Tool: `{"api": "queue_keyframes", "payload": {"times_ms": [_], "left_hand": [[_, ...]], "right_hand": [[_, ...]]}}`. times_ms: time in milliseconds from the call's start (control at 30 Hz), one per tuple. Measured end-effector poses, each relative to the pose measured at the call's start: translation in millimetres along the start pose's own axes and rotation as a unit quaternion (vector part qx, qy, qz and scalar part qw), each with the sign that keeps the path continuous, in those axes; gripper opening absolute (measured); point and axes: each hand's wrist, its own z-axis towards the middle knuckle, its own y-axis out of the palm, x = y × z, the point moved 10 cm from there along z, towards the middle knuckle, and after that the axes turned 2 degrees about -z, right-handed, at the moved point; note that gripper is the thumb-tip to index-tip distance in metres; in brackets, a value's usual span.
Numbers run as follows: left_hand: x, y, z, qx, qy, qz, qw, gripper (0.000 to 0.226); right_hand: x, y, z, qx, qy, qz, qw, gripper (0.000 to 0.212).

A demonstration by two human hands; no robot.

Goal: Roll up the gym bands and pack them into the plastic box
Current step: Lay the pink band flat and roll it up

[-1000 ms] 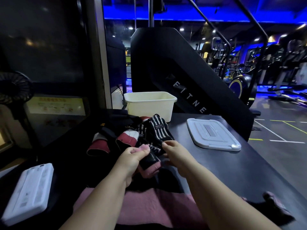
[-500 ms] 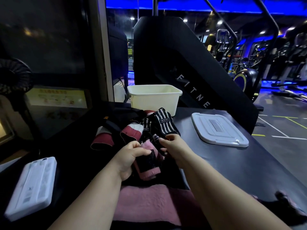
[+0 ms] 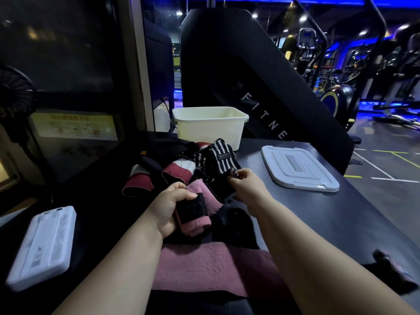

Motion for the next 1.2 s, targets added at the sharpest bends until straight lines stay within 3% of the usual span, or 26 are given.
{"api": "queue_keyframes", "payload": {"times_ms": [67, 200, 300, 467, 567, 667, 767, 867, 1033, 1133, 1200], "left_hand": [[2.2, 2.8, 0.8, 0.000, 0.008, 0.034, 0.999, 0.026], [7.3, 9.9, 4.1, 0.001, 0.029, 0.088, 0.996, 0.029], [9.2, 10.9, 4.6, 0.018, 0.044, 0.126, 0.991, 0.028], [11.3, 25.0, 7.5, 0.000, 0.037, 0.160, 0.986, 0.026], [8.9, 25.2, 8.4, 0.000, 0.032, 0.179, 0.983, 0.026], [3.0, 15.9, 7.0, 0.013, 0.028, 0.161, 0.986, 0.019], [1.0, 12.0, 5.7, 0.016, 0.028, 0.134, 0.990, 0.029], [3.0, 15.4, 3.4, -0.013, 0.036, 0.110, 0.993, 0.037], [1.7, 14.6, 2.4, -0.051, 0.029, 0.070, 0.996, 0.043], [0.2, 12.5, 2.9, -0.055, 0.025, 0.026, 0.998, 0.043], [1.1, 10.5, 2.9, -0.050, 0.031, 0.000, 0.998, 0.044]], "right_hand": [[2.3, -2.2, 4.3, -0.023, 0.001, 0.034, 0.999, 0.049], [-10.3, -10.8, -16.6, -0.053, -0.002, 0.085, 0.995, 0.021], [-7.6, -30.6, -18.7, -0.016, -0.023, 0.100, 0.995, 0.006], [-6.8, -38.9, -24.9, -0.010, -0.043, 0.081, 0.996, 0.021], [-6.4, -30.4, -31.0, -0.040, -0.036, 0.067, 0.996, 0.014], [-0.7, -15.0, -34.5, -0.076, -0.033, 0.035, 0.996, 0.032], [2.1, -3.2, -33.1, -0.083, -0.017, 0.035, 0.996, 0.050], [-2.8, 3.8, -34.9, -0.104, -0.014, 0.091, 0.990, 0.029], [7.9, 0.6, -32.3, -0.071, 0.013, 0.122, 0.990, 0.035], [1.3, -16.1, -26.4, -0.007, -0.022, 0.018, 1.000, 0.052], [-18.2, -23.8, -27.9, 0.016, -0.084, -0.059, 0.995, 0.052]]}}
